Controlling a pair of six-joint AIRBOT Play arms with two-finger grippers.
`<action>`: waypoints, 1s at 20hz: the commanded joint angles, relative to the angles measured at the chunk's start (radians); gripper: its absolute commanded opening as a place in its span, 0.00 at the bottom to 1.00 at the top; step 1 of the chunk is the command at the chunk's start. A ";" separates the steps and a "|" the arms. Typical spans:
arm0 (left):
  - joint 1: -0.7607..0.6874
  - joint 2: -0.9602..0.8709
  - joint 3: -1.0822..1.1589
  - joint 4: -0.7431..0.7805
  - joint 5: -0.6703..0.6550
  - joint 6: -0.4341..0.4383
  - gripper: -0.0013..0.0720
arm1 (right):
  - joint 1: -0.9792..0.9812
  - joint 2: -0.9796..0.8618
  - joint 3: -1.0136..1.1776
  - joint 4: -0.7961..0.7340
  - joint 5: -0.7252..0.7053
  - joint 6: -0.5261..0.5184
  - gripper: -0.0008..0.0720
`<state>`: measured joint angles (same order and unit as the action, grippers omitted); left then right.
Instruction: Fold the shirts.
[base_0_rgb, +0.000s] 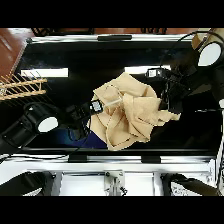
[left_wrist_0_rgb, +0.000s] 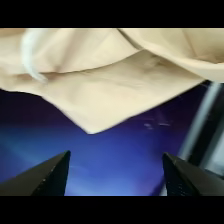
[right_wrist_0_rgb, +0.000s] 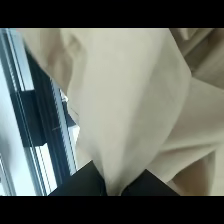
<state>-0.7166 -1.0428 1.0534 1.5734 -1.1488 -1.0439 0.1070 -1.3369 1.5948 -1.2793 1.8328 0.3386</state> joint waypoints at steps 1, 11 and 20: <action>0.014 0.021 0.000 0.098 -0.008 -0.062 1.00 | 0.001 0.038 0.000 0.004 0.006 0.018 0.11; 0.200 0.231 -0.060 -0.067 -0.048 -0.681 0.75 | 0.001 0.184 0.000 -0.004 -0.017 0.190 0.10; -0.019 -0.059 -0.219 -0.519 0.483 -0.613 0.75 | 0.001 0.236 0.000 -0.001 -0.023 0.324 0.10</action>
<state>-0.6678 -1.0172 0.8524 1.1427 -0.8379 -1.6924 0.1074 -1.1122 1.5948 -1.2816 1.8107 0.6212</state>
